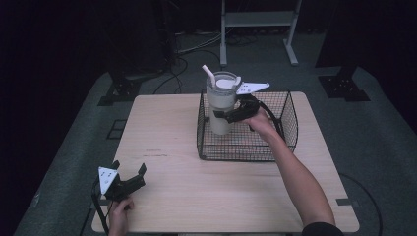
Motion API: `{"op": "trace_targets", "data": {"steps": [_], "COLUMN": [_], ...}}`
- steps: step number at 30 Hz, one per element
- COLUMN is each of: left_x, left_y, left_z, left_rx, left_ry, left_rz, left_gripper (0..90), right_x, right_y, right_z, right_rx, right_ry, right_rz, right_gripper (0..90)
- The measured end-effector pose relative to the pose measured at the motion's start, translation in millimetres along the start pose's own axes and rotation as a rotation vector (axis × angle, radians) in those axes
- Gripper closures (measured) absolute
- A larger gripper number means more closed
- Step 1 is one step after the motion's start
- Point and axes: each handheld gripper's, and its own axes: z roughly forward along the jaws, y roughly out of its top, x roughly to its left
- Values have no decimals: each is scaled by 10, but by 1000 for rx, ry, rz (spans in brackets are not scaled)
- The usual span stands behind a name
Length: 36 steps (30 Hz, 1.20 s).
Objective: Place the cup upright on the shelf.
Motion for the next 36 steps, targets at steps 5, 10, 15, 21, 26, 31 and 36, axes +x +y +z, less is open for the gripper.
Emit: {"op": "trace_targets", "data": {"steps": [5, 10, 15, 21, 26, 31, 36], "left_x": [-1, -2, 0, -3, -3, -2, -4], "left_y": [0, 0, -1, -2, -2, -2, -3], "left_z": [0, -1, 2, 0, 1, 0, -1], "left_rx": [0, 0, -3, 1, 0, 0, 0], "left_ry": [-1, -1, -3, -3, -3, -4, -6], "left_rz": [0, 1, 3, 1, 0, 1, 2], "left_gripper": [0, 0, 0, 0, 0, 0, 0], "right_x": [-43, -85, -129, -162, -180, -182, -192], "right_y": [-51, -108, -180, -248, -288, -320, -360], "right_z": [61, 109, 165, 220, 256, 298, 329], "right_rx": [11, 31, 63, 85, 101, 125, 150], "right_ry": [-5, -5, -5, -2, 0, -1, 0], "right_rz": [5, 11, 17, 29, 32, 23, 9], "right_gripper": [83, 82, 82, 82, 82, 82, 82]}}
